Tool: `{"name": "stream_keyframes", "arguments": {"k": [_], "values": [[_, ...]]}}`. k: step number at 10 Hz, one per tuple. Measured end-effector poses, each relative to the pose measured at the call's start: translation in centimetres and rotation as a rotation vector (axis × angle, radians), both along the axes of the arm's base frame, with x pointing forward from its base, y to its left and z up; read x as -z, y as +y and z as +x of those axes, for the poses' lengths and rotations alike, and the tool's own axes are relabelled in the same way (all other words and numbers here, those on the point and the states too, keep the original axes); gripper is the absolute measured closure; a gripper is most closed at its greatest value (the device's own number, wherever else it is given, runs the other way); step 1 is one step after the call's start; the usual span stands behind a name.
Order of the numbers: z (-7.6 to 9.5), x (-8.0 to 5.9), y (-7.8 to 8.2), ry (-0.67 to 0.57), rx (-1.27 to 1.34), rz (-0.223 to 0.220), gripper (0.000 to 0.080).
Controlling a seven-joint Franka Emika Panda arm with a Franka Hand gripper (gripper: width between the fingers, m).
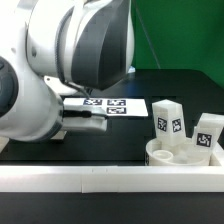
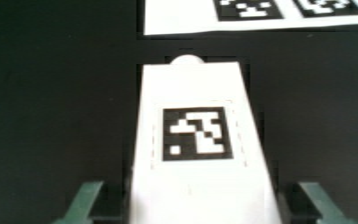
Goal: Assemble stool
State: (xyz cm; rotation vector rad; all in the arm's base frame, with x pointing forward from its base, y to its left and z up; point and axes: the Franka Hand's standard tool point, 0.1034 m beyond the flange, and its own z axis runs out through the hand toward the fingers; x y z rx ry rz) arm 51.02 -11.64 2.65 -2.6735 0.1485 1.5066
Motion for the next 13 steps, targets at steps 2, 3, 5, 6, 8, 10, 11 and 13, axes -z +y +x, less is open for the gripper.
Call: {"name": "stream_keyframes", "arguments": {"k": [2, 3, 5, 6, 8, 10, 11, 13], "values": [[1.6, -3.5, 3.1, 0.007, 0.000, 0.006, 0.0463], [2.9, -5.7, 5.4, 0.002, 0.017, -0.022, 0.0463], [4.2, -8.8, 8.9, -0.064, 0.040, -0.019, 0.0462], [4.1, -8.6, 8.6, -0.070, 0.043, -0.020, 0.0462], [5.1, -8.4, 8.6, -0.140, 0.043, -0.027, 0.0462], [8.7, -7.9, 9.2, -0.353, 0.035, -0.048, 0.0462], [9.1, -9.2, 10.4, -0.479, 0.029, -0.052, 0.0462], [10.6, -9.9, 11.3, -0.680, 0.011, -0.053, 0.0462]]}}
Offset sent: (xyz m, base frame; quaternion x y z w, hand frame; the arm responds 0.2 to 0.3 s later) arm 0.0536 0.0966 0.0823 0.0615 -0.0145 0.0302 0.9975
